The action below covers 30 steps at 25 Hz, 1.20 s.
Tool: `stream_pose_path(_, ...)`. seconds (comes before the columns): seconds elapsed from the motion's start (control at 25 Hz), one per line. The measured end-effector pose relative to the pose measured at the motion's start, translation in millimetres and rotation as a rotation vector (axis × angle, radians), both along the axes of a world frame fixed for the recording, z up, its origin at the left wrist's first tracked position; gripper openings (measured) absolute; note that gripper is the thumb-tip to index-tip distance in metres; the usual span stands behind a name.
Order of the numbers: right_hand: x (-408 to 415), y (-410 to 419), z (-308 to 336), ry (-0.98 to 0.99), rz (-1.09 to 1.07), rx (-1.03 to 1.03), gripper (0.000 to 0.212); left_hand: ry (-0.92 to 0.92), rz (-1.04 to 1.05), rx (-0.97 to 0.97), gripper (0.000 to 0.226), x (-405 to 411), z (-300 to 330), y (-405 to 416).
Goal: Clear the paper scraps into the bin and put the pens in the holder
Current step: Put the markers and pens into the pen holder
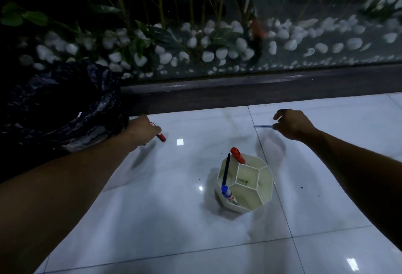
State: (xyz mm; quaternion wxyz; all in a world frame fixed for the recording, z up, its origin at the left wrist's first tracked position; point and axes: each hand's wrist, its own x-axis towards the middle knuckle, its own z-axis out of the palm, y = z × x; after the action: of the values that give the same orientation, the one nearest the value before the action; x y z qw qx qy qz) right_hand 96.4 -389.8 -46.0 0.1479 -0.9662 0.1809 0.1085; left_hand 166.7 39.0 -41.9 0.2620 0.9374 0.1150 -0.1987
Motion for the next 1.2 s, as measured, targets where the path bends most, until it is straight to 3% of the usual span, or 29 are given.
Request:
stream_pose_path(0.12, 10, -6, -27, 0.061, 0.133, -0.173, 0.049, 0.033, 0.067, 0.072, 0.074, 11, -26, -11)
stream_pose_path(0.2, 12, -5, -45, 0.035, 0.245, -0.273, 0.038, 0.043, 0.057, 0.131, 0.086, 15, -41, -20)
stream_pose_path(0.32, 16, -2, -62, -0.133, 0.307, -0.348, 0.019, -0.002, -0.030, 0.220, 0.085, 19, -57, -24)
stream_pose_path(0.44, 20, 0, -68, -0.147, 0.318, -0.347, 0.015, -0.037, -0.105, 0.247, 0.062, 20, -63, -27)
stream_pose_path(0.64, 23, 7, -60, -0.054, 0.195, -0.217, 0.014, -0.035, -0.049, -0.060, 0.040, 7, -50, -40)
stream_pose_path(0.8, 18, 19, -43, -0.019, 0.165, -0.001, 0.019, 0.010, -0.068, -0.363, 0.059, -13, -17, -68)
stream_pose_path(0.96, 11, 22, 10, -0.114, 0.259, 0.028, 0.015, 0.027, -0.097, -0.637, 0.075, -33, 29, -95)
stream_pose_path(1.12, -3, 21, 68, -0.142, 0.250, 0.164, 0.009, 0.028, -0.239, -0.769, 0.028, -60, 73, -113)
stream_pose_path(1.2, -15, 24, 89, -0.121, 0.235, 0.250, 0.008, 0.026, -0.312, -0.838, 0.023, -77, 92, -116)
